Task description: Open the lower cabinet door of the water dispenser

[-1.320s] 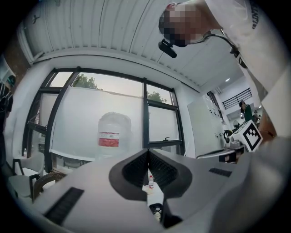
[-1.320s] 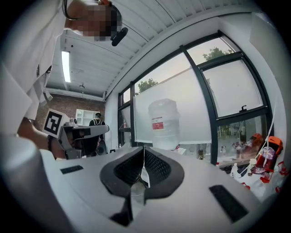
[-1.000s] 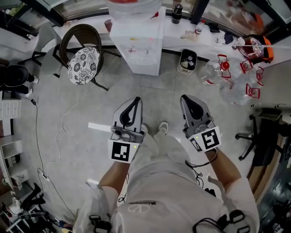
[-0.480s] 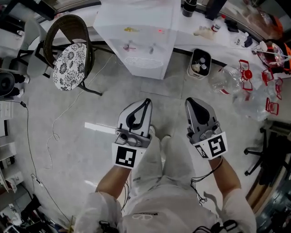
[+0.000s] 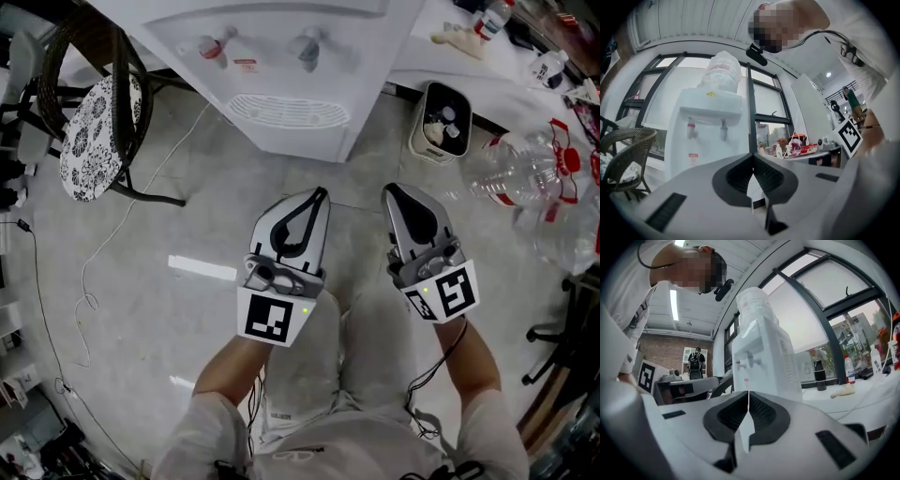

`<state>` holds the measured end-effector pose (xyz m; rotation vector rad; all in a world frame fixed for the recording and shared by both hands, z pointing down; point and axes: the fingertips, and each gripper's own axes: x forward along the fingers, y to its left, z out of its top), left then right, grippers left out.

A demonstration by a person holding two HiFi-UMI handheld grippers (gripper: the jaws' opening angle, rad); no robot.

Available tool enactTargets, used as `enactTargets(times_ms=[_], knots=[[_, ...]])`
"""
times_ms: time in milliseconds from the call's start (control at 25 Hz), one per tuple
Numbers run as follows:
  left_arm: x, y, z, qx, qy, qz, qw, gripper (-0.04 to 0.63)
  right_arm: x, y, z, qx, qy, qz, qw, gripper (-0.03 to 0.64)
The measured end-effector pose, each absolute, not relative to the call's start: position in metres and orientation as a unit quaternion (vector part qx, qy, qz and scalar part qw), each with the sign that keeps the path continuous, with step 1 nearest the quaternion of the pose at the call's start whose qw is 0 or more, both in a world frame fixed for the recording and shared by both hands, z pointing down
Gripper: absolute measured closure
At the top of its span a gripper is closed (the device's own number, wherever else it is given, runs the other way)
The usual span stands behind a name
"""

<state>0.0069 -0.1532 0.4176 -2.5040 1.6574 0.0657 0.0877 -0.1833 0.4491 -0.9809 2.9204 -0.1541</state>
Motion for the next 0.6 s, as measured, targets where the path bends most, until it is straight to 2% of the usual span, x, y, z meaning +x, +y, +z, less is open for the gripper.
enactTargets(times_ms=[600], knots=[[0.009,-0.209,0.548,-0.847,0.526,0.011,0.069,0.594,0.050,-0.239,0.585,-0.302,0.952,-0.042,0.012,0.598]])
